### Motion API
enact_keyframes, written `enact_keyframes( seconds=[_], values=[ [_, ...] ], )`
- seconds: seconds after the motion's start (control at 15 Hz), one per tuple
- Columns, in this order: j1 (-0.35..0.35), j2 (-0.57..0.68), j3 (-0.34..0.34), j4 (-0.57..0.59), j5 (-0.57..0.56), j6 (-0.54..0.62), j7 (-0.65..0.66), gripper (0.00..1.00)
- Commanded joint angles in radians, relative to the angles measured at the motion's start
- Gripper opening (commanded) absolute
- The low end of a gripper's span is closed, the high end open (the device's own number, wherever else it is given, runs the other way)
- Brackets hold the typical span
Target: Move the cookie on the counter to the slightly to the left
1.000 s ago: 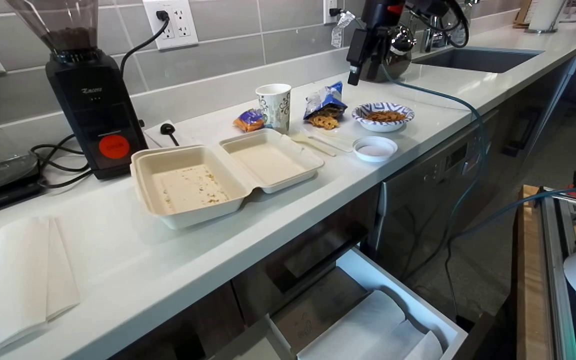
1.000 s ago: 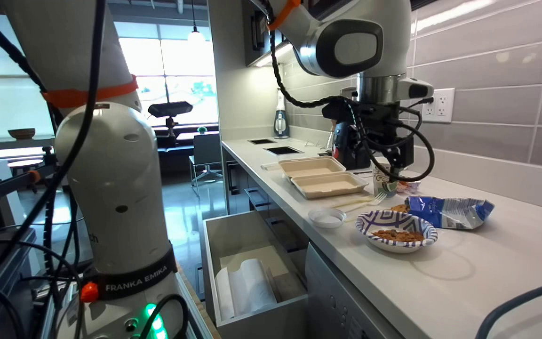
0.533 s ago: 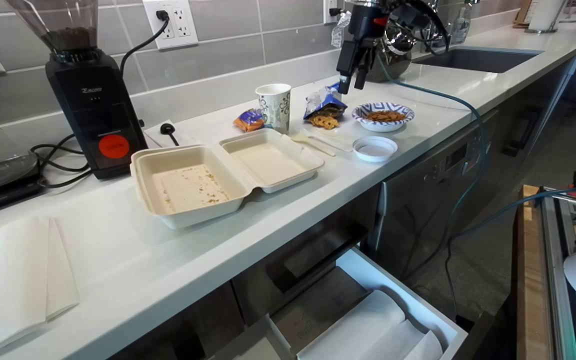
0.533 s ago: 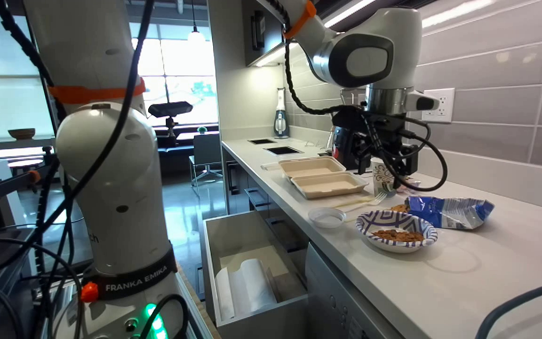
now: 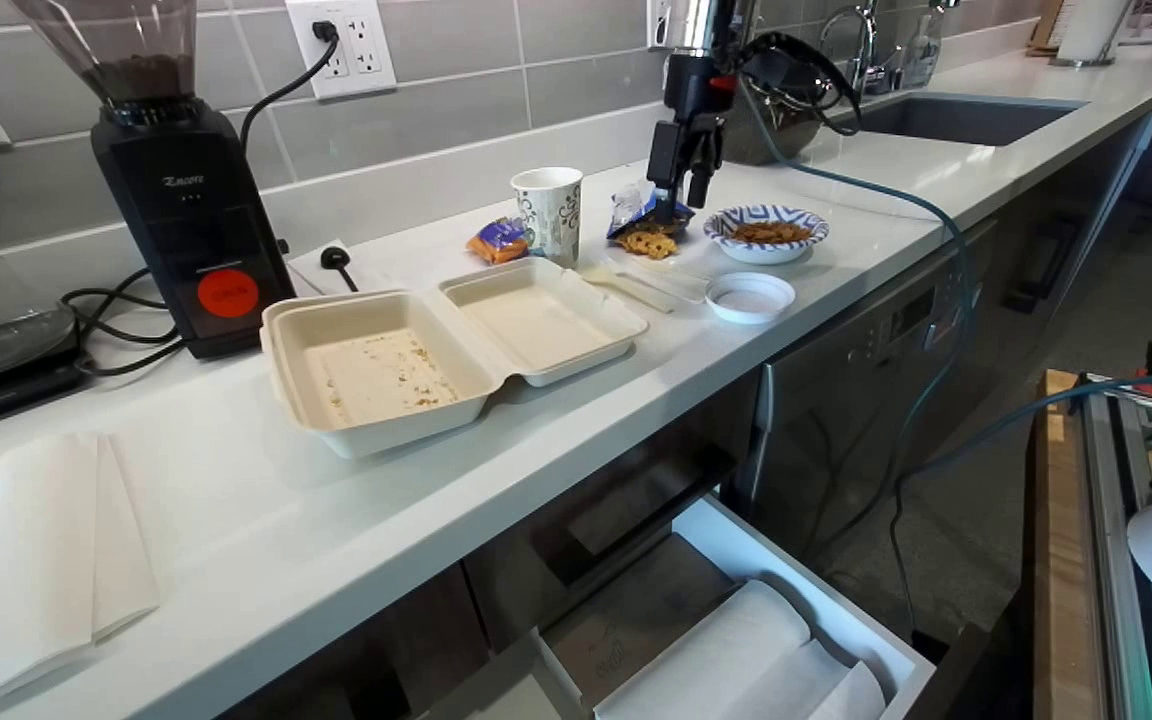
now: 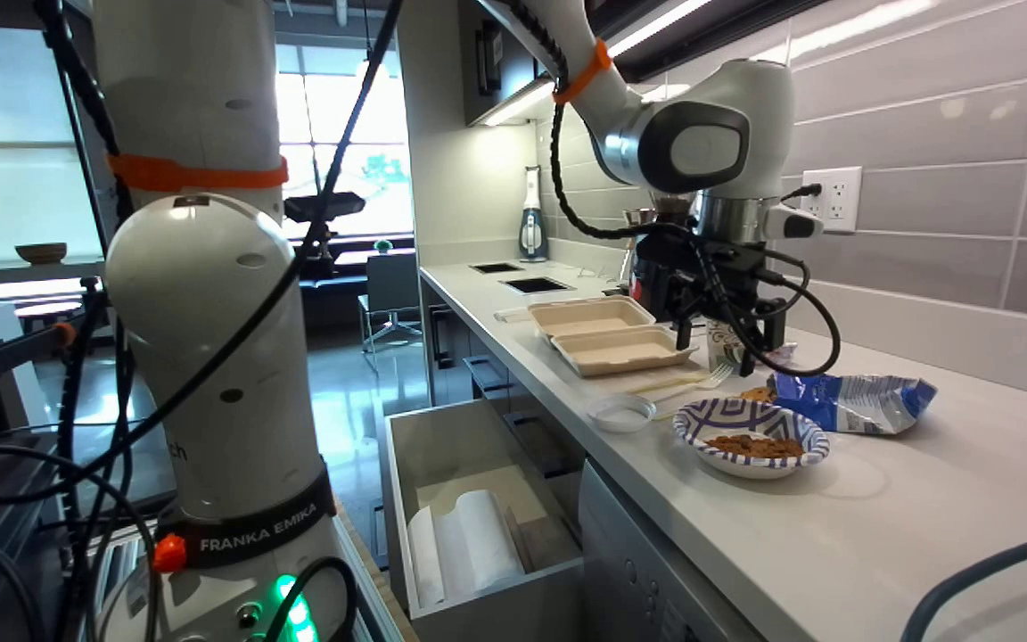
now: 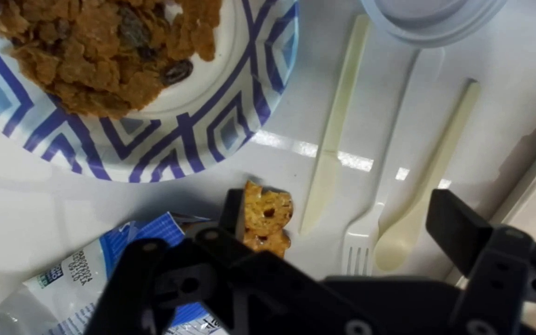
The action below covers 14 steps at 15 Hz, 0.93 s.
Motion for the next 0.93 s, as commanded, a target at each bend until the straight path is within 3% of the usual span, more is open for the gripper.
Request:
enact_keyframes(
  seconds=[0.0, 0.87],
  values=[
    [-0.025, 0.061, 0.016, 0.05, -0.052, -0.036, 0.066, 1.0],
    [-0.073, 0.138, 0.045, 0.114, -0.022, -0.032, 0.065, 0.97]
  ],
)
